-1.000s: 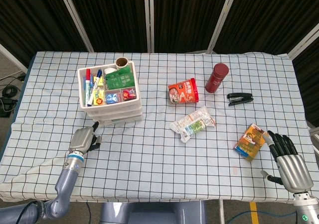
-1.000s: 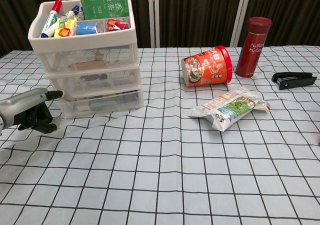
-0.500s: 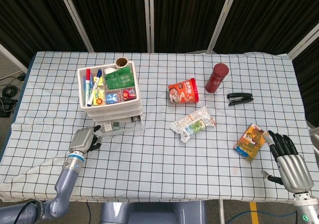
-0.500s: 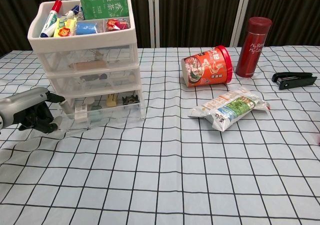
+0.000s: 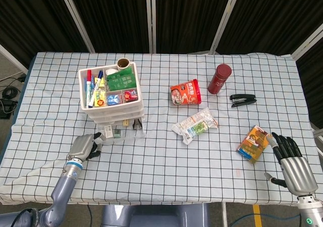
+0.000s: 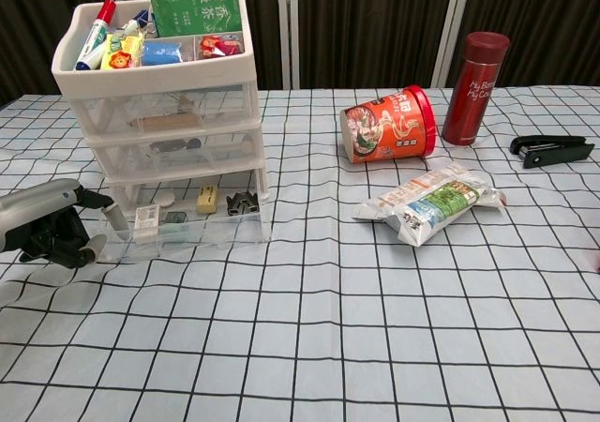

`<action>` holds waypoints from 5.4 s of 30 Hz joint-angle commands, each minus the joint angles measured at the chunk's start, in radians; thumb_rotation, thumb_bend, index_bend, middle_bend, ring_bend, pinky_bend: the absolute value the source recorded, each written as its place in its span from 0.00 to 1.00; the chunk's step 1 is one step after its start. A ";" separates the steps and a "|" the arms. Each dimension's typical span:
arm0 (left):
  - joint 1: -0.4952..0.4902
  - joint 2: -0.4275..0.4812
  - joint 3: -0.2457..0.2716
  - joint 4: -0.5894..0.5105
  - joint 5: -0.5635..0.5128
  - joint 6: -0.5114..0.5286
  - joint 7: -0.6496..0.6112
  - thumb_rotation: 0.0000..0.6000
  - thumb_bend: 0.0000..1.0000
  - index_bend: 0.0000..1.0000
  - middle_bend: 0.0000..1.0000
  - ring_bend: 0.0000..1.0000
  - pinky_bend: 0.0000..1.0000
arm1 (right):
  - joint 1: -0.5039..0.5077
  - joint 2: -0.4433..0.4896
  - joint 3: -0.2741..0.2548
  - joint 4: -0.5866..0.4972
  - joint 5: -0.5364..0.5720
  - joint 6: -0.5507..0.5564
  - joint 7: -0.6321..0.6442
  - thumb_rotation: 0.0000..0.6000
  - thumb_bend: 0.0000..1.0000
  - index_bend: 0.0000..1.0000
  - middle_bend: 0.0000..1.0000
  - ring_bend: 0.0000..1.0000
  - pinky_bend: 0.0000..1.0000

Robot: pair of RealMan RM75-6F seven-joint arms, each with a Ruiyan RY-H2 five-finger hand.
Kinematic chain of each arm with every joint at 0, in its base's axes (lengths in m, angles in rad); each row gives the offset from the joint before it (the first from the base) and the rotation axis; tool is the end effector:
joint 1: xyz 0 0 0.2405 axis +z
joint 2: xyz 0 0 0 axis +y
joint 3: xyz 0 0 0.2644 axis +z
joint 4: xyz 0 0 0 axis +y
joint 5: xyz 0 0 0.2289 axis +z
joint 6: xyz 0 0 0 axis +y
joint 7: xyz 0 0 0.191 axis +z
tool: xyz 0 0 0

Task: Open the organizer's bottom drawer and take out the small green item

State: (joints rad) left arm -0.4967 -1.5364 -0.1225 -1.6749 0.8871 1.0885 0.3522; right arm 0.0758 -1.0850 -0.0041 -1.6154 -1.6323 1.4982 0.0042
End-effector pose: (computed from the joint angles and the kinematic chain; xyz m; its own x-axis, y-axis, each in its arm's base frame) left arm -0.2250 0.3155 -0.0561 0.1589 0.4260 0.8906 0.9817 0.0275 -0.1883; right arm -0.3120 -0.2134 0.1388 0.4306 -0.0443 0.9015 -0.8972 -0.1293 0.4222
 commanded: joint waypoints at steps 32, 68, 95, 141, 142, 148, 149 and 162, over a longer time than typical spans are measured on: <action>0.045 0.048 0.088 -0.087 0.150 0.016 -0.039 1.00 0.66 0.41 1.00 0.98 0.85 | 0.000 -0.003 -0.002 -0.005 0.003 -0.006 -0.015 1.00 0.00 0.00 0.00 0.00 0.00; 0.057 0.194 0.082 -0.187 0.363 0.164 0.149 1.00 0.36 0.22 0.62 0.66 0.57 | 0.001 -0.004 0.001 -0.006 0.010 -0.009 -0.017 1.00 0.00 0.00 0.00 0.00 0.00; -0.193 0.247 0.025 -0.113 0.353 -0.078 0.532 1.00 0.08 0.44 1.00 0.96 0.84 | 0.030 -0.017 0.055 0.028 0.142 -0.085 -0.018 1.00 0.00 0.00 0.00 0.00 0.00; -0.387 0.090 0.118 0.161 0.348 -0.289 0.481 1.00 0.23 0.53 1.00 0.97 0.85 | 0.038 0.007 0.100 0.060 0.231 -0.115 0.053 1.00 0.00 0.00 0.00 0.00 0.00; -0.386 0.087 0.119 0.164 0.349 -0.286 0.480 1.00 0.23 0.53 1.00 0.97 0.85 | 0.038 0.008 0.100 0.059 0.230 -0.115 0.053 1.00 0.00 0.00 0.00 0.00 0.00; -0.389 0.078 0.127 0.177 0.342 -0.289 0.477 1.00 0.23 0.51 1.00 0.97 0.85 | 0.039 0.007 0.098 0.058 0.229 -0.117 0.050 1.00 0.00 0.00 0.00 0.00 0.00; -0.391 0.075 0.129 0.181 0.340 -0.289 0.478 1.00 0.23 0.50 1.00 0.97 0.85 | 0.039 0.006 0.099 0.059 0.231 -0.117 0.049 1.00 0.00 0.00 0.00 0.00 0.00; -0.417 0.063 0.138 0.204 0.324 -0.323 0.466 1.00 0.23 0.48 1.00 0.97 0.85 | 0.039 0.005 0.103 0.060 0.237 -0.117 0.047 1.00 0.00 0.00 0.00 0.00 0.00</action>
State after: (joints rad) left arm -0.9130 -1.4738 0.0145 -1.4714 1.2111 0.7667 0.8188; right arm 0.1148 -1.0800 0.0986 -1.5551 -1.3949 1.3808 0.0518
